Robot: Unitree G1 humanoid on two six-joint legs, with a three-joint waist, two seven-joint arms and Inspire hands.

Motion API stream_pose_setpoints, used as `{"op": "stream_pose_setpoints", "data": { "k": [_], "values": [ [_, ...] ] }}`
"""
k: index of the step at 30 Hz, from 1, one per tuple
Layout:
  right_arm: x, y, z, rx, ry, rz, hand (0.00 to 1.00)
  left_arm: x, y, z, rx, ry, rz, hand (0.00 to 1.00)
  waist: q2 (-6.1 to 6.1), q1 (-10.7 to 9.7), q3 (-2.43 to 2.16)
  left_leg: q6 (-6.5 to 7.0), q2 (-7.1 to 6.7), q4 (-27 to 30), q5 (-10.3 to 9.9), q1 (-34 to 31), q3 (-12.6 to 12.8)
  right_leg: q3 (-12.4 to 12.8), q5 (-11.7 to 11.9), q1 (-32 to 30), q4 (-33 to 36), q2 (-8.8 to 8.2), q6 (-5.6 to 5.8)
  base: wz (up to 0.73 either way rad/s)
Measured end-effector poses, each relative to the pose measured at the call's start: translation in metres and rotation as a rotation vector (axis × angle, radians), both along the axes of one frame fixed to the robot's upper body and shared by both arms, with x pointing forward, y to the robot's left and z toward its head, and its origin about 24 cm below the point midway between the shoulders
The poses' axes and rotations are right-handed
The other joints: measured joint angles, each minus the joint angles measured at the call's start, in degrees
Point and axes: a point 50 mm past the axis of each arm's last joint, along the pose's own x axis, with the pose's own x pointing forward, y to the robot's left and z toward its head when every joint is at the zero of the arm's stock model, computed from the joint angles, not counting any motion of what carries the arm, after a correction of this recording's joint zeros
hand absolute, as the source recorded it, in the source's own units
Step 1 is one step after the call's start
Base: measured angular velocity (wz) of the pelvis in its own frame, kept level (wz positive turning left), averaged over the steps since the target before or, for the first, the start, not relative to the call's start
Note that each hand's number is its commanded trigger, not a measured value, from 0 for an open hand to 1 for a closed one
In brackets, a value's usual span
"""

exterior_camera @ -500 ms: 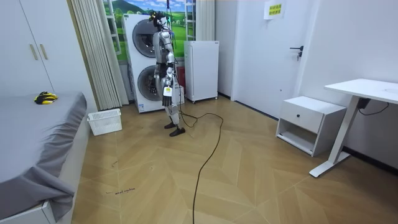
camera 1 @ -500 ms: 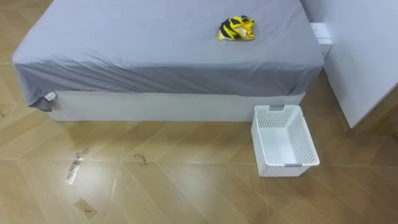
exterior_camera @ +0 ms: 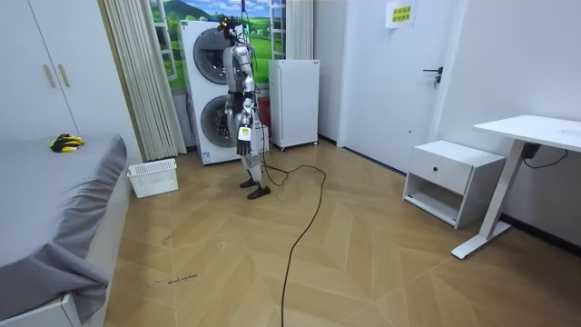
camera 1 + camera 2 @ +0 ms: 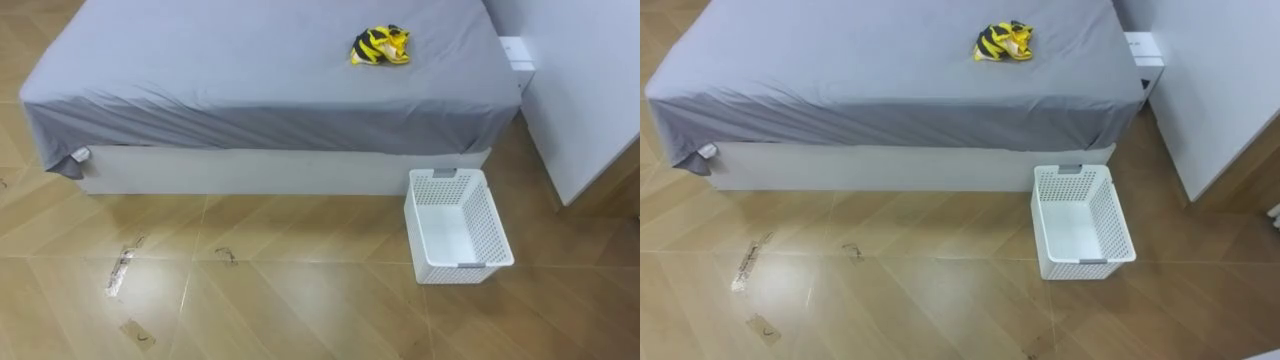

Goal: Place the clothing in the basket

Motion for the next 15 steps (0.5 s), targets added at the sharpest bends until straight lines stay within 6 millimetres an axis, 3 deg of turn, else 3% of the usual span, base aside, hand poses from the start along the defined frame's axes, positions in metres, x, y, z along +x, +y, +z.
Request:
{"op": "stream_pose_setpoints", "data": {
  "k": [10, 13, 15],
  "values": [
    [0.0009, 0.0002, 0.0002, -0.001, -0.006, 0.008, 0.0, -0.0034, 0.0, -0.0003, -0.011, -0.004, 0.042, 0.0, -0.09, 0.0, -0.06, -0.02, 0.14, 0.1, 0.0, 0.0, 0.4, -0.2, -0.1, -0.2, 0.4, -0.01, -0.14, 0.0],
    [0.0039, 0.0002, 0.0008, -0.002, -0.016, 0.012, 0.0, -0.0027, 0.0005, -0.0001, -0.019, -0.016, 0.073, 0.0, 0.03, 0.1, 0.02, -0.35, 1.15, 3.6, -2.1, -1.7, 0.9, -0.7, -1.7, -1.5, 2.6, 0.3, -0.47, 0.01],
    [0.0045, 0.0009, 0.0007, 0.006, -0.017, 0.017, 0.0, -0.0022, 0.0039, 0.0008, -0.013, -0.022, 0.09, 0.0, 0.06, 0.1, 0.06, -1.01, 2.17, 9.7, -4.7, -4.3, 1.0, -2.1, -3.7, -2.5, 5.9, 0.57, -0.9, 0.06]
  ]
}}
